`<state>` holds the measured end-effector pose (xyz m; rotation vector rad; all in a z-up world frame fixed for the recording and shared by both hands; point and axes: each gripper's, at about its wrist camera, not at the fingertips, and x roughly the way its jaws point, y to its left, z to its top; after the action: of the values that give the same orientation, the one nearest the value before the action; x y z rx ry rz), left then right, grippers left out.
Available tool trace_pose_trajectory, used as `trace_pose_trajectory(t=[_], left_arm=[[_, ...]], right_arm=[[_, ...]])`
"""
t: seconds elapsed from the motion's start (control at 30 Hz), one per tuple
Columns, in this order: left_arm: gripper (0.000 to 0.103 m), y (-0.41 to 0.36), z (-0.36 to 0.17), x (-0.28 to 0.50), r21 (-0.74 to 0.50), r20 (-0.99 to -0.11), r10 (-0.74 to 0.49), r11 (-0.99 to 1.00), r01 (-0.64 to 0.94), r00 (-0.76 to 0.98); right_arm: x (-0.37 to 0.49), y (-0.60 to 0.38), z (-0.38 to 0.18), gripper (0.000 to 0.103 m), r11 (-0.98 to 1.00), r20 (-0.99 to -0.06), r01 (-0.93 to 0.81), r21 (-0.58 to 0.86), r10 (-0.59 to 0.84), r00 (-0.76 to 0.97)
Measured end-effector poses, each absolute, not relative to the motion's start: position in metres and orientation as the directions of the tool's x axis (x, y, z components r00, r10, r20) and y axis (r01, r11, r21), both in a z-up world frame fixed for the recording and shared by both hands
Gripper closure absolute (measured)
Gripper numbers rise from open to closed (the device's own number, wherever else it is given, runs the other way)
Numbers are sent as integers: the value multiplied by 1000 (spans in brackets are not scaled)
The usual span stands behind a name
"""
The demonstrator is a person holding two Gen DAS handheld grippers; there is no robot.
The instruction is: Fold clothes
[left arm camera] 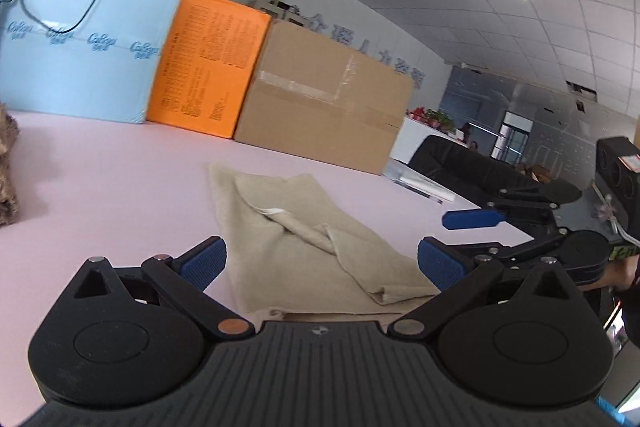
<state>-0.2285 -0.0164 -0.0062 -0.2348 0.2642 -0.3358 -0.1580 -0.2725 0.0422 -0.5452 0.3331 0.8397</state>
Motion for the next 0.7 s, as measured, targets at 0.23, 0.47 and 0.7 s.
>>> trace_pose_trajectory(t=[0.23, 0.47, 0.7], left_arm=[[36, -102, -10, -213, 275, -351, -441, 795, 541, 826], [55, -114, -11, -187, 377, -430, -390, 742, 554, 814], [60, -126, -16, -177, 488, -483, -351, 652, 580, 802]], right_arm=[[-147, -304, 23, 25, 643, -465, -714, -278, 560, 686], [-126, -335, 3, 25, 734, -450, -676, -65, 583, 676], [-111, -351, -13, 21, 764, -438, -643, 49, 595, 674]])
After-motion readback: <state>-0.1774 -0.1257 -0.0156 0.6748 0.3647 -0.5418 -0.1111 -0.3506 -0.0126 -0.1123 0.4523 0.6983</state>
